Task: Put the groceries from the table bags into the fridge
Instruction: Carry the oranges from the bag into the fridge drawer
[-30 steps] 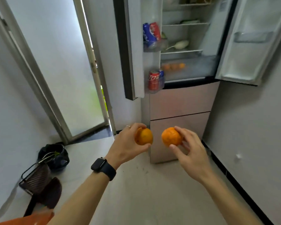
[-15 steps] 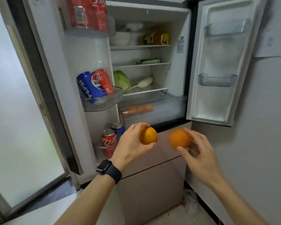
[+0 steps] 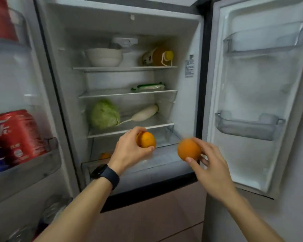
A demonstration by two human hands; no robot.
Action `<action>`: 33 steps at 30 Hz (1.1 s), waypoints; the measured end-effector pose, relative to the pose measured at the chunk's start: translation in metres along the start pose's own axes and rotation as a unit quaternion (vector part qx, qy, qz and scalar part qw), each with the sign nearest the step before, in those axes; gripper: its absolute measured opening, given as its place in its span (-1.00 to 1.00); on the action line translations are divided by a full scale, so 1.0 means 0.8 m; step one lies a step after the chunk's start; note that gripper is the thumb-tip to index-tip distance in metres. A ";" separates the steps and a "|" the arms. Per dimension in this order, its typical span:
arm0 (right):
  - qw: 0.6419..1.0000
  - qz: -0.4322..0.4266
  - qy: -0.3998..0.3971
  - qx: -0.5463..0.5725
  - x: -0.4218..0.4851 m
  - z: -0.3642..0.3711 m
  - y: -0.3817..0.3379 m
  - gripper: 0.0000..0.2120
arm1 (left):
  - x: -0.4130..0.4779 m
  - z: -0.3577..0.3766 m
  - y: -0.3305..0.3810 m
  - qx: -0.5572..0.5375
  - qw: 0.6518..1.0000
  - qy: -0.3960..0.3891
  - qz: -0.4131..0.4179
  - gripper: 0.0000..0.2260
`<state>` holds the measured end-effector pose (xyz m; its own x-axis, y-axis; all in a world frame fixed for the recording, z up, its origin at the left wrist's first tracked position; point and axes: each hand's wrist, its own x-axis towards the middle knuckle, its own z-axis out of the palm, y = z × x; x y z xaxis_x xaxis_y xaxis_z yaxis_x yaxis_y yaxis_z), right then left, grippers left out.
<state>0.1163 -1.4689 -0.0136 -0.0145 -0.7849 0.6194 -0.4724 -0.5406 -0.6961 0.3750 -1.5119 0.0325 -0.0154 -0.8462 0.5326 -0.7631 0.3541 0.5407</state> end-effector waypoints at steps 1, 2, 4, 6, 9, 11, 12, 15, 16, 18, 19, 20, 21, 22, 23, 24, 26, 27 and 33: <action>1.000 -0.010 -0.008 -0.015 0.024 0.001 0.011 -0.45 | 0.018 0.006 -0.002 0.012 1.000 -0.005 -0.011 -0.48; 0.999 -0.018 -0.018 -0.027 0.046 0.003 0.022 -0.45 | 0.036 0.011 -0.006 0.028 0.999 -0.012 -0.020 -0.47; 0.998 -0.025 -0.039 -0.043 0.086 0.012 0.039 -0.45 | 0.069 0.021 -0.017 0.054 0.997 -0.044 -0.038 -0.45; 0.995 -0.026 -0.068 -0.074 0.121 0.025 0.054 -0.44 | 0.099 0.032 -0.030 0.073 0.993 -0.075 -0.057 -0.44; 0.984 -0.010 -0.122 -0.131 0.168 0.045 0.077 -0.41 | 0.141 0.058 -0.046 0.129 0.983 -0.117 -0.060 -0.46; 0.973 0.009 -0.163 -0.166 0.195 0.060 0.090 -0.38 | 0.165 0.079 -0.055 0.150 0.975 -0.156 -0.053 -0.45; 0.966 0.018 -0.183 -0.182 0.207 0.069 0.096 -0.36 | 0.176 0.090 -0.060 0.155 0.971 -0.177 -0.052 -0.44; 0.942 0.044 -0.238 -0.235 0.237 0.094 0.114 -0.27 | 0.205 0.122 -0.076 0.185 0.956 -0.225 -0.042 -0.41; 0.930 0.059 -0.258 -0.254 0.247 0.104 0.123 -0.27 | 0.215 0.134 -0.084 0.198 0.950 -0.238 -0.038 -0.39; 0.907 0.085 -0.299 -0.285 0.263 0.124 0.139 -0.35 | 0.236 0.153 -0.099 0.225 0.938 -0.263 -0.033 -0.37; 0.893 0.095 -0.321 -0.299 0.271 0.133 0.145 -0.41 | 0.245 0.161 -0.105 0.234 0.932 -0.274 -0.033 -0.36; 0.877 0.105 -0.348 -0.315 0.279 0.142 0.150 -0.47 | 0.254 0.170 -0.111 0.241 0.926 -0.288 -0.034 -0.35; 0.857 0.112 -0.378 -0.331 0.287 0.152 0.156 -0.52 | 0.262 0.177 -0.116 0.248 0.920 -0.303 -0.032 -0.36; 0.834 0.122 -0.413 -0.346 0.297 0.161 0.162 -0.56 | 0.269 0.184 -0.121 0.257 0.912 -0.320 -0.029 -0.37; 0.807 0.137 -0.451 -0.356 0.305 0.170 0.167 -0.60 | 0.275 0.190 -0.125 0.266 0.902 -0.339 -0.027 -0.38; 0.779 0.156 -0.487 -0.362 0.313 0.179 0.173 -0.62 | 0.280 0.197 -0.130 0.274 0.893 -0.356 -0.025 -0.38; 0.734 0.186 -0.537 -0.373 0.326 0.196 0.183 -0.62 | 0.289 0.208 -0.138 0.282 0.881 -0.379 -0.018 -0.36; 0.721 0.190 -0.546 -0.381 0.332 0.203 0.187 -0.63 | 0.292 0.212 -0.141 0.277 0.880 -0.386 -0.015 -0.36; 0.719 0.162 -0.532 -0.416 0.357 0.227 0.203 -0.50 | 0.298 0.234 -0.154 0.234 0.891 -0.388 -0.016 -0.44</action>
<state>0.1958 -1.8360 -0.0153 0.2320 -0.8552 -0.4634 -0.9664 -0.2570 -0.0094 0.3443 -1.8321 -0.0293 -0.2922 -0.9378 -0.1877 -0.9544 0.2733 0.1203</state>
